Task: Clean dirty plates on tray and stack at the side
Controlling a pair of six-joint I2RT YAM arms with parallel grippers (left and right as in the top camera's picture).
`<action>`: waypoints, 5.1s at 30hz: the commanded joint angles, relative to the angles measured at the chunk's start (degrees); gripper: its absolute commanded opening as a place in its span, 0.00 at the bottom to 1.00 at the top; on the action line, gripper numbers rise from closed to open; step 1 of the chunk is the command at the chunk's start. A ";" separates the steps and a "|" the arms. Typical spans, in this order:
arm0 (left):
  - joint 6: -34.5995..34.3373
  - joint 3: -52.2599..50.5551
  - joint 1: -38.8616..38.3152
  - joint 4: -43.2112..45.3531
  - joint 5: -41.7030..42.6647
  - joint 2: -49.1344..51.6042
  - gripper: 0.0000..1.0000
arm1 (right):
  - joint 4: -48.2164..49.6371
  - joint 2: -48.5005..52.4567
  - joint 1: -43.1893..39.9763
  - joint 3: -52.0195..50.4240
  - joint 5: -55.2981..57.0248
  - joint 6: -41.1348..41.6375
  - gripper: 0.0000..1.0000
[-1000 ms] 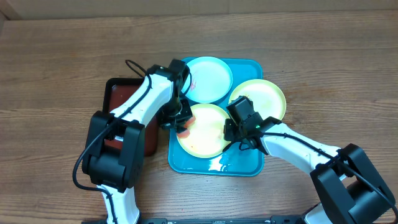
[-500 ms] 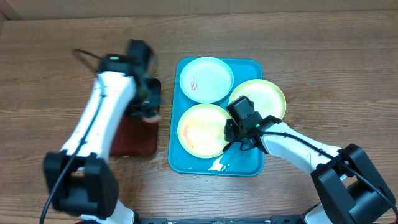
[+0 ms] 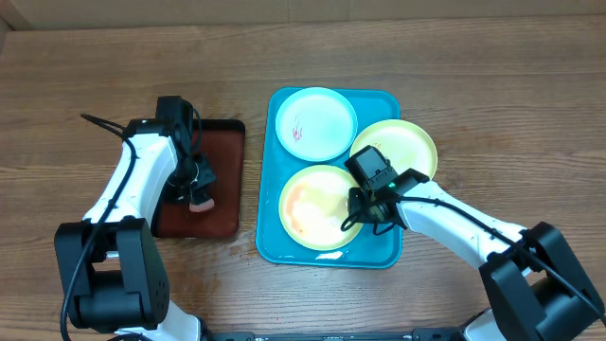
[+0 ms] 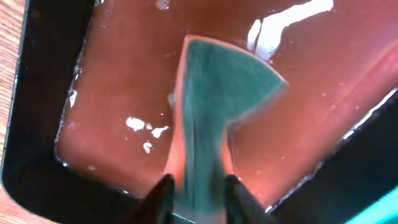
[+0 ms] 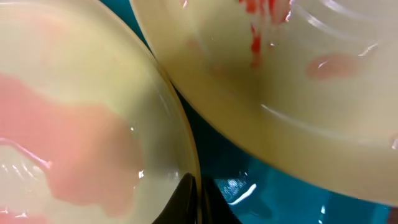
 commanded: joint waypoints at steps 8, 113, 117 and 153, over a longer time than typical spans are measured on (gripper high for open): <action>2.40 13.79 2.27 -11.52 3.58 -1.40 0.70 | -10.93 -5.11 3.56 15.47 8.52 -16.65 0.04; 12.90 33.18 8.41 -17.33 17.55 -19.21 1.00 | -12.26 2.97 -53.51 4.22 -1.18 -1.33 0.05; 13.79 33.16 8.41 -17.64 17.55 -19.21 1.00 | -13.49 2.64 -46.93 5.05 2.75 -2.67 0.26; 16.13 27.93 3.72 -22.80 10.36 -12.13 0.86 | -10.27 -2.86 -36.50 13.60 -18.95 -21.53 0.04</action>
